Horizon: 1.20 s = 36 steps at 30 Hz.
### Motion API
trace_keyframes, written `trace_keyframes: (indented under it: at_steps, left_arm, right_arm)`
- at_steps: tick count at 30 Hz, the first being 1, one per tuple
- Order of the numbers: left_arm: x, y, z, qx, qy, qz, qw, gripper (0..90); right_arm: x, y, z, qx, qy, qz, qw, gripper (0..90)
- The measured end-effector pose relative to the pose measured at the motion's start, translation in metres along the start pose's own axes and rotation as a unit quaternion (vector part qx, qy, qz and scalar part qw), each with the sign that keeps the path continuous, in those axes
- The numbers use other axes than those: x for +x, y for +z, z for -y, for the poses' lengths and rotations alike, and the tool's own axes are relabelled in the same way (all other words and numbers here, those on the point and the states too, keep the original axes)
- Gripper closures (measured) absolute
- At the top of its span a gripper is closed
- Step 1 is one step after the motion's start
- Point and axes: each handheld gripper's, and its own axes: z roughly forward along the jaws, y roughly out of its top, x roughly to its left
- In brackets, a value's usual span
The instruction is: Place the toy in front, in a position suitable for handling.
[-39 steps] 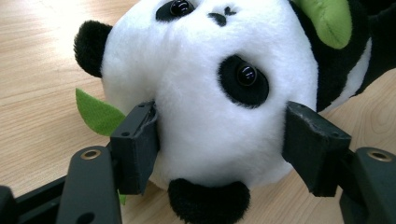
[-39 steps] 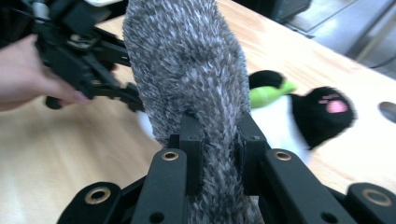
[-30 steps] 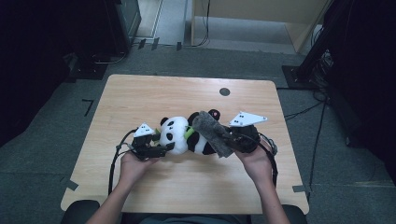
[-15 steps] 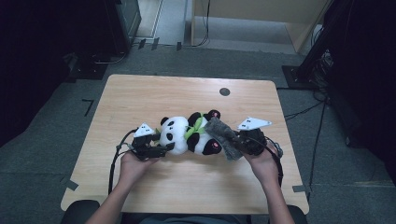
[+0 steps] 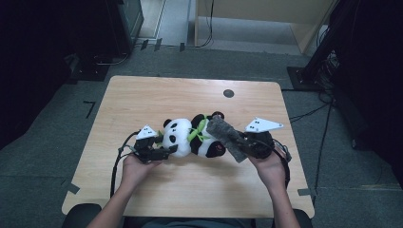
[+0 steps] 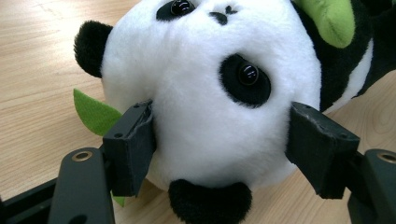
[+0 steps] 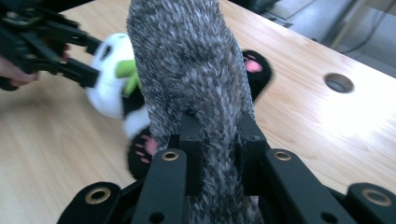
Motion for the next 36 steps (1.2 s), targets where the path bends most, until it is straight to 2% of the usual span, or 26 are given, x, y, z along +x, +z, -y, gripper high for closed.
trace_keyframes:
  at_steps: [5,11,24,36]
  left_arm:
    - [0.000,0.000,0.000,0.000,0.000,0.000,1.0000,27.9]
    - [0.000,0.000,0.000,0.001,0.002,0.000,1.0000,27.8]
    - [0.001,0.000,0.000,0.001,0.004,0.002,1.0000,27.4]
    - [0.002,0.000,0.000,0.000,0.002,0.004,1.0000,27.2]
  right_arm:
    - [0.015,0.011,-0.005,0.010,-0.018,-0.016,0.9997,77.8]
    - [0.020,0.027,0.002,0.026,-0.019,-0.024,0.9992,77.2]
    - [0.006,0.028,0.013,0.027,0.000,-0.013,0.9995,76.7]
    - [-0.012,0.023,0.023,0.027,0.025,0.010,0.9993,76.9]
